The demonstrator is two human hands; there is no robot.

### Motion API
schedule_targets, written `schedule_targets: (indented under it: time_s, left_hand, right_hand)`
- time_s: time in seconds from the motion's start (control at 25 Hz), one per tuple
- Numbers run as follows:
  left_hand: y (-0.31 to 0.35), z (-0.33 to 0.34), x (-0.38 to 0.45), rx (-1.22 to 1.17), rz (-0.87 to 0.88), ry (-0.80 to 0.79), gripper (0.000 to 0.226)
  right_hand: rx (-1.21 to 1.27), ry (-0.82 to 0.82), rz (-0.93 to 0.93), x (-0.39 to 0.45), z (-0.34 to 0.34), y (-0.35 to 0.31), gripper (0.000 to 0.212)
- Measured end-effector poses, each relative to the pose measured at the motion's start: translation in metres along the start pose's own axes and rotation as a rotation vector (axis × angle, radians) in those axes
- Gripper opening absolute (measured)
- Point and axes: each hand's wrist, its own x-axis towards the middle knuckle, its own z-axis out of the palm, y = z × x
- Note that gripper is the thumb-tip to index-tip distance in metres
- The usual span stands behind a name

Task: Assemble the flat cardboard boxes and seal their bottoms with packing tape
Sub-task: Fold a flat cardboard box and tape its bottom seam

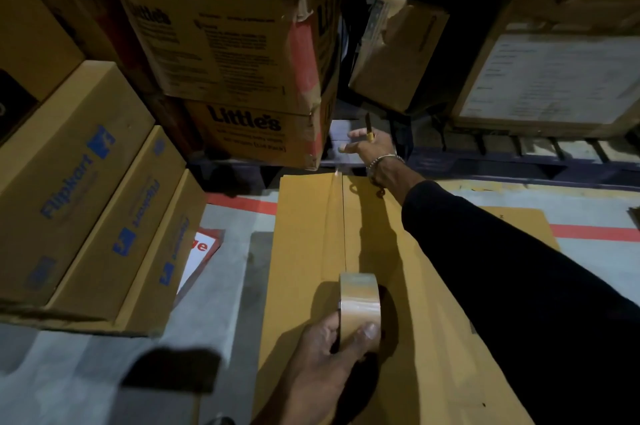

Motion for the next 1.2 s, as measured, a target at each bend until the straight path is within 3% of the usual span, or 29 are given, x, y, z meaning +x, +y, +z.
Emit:
schedule_targets:
  time_s: [0.32,0.48,0.64,0.8,0.92,1.0,1.08,1.2]
  left_hand:
    - [-0.015,-0.002,0.014,-0.081,0.009,0.034,0.036]
    - [-0.018,-0.003,0.012,-0.082,0.004,0.05,0.031]
    - [-0.018,-0.003,0.009,-0.047,-0.026,0.054,0.022]
    - [-0.012,0.0,0.005,-0.043,-0.069,0.029,0.024]
    - [-0.013,-0.003,0.005,-0.074,-0.072,0.033,0.024]
    - [-0.014,0.001,0.006,-0.075,-0.055,0.041,0.022]
    - [-0.009,0.004,0.004,-0.057,-0.034,0.075,0.021]
    - [-0.004,0.009,0.002,0.01,0.035,0.082,0.019]
  right_hand:
    - [-0.147,-0.003,0.103,0.038,0.015,0.032,0.014]
    - [-0.577,-0.088,0.174,0.046,0.02,0.037,0.028]
    - [-1.007,-0.383,0.201,0.038,0.021,0.015,0.041]
    - [-1.203,-0.319,0.039,0.026,0.004,0.007,0.03]
    - [-1.081,-0.229,0.024,0.033,-0.001,0.03,0.028]
    - [-0.96,-0.061,-0.069,0.029,-0.001,0.034,0.02]
    - [-0.78,0.027,-0.233,0.022,-0.004,0.032,0.047]
    - [-0.822,-0.032,-0.448,-0.005,-0.016,0.038,0.076]
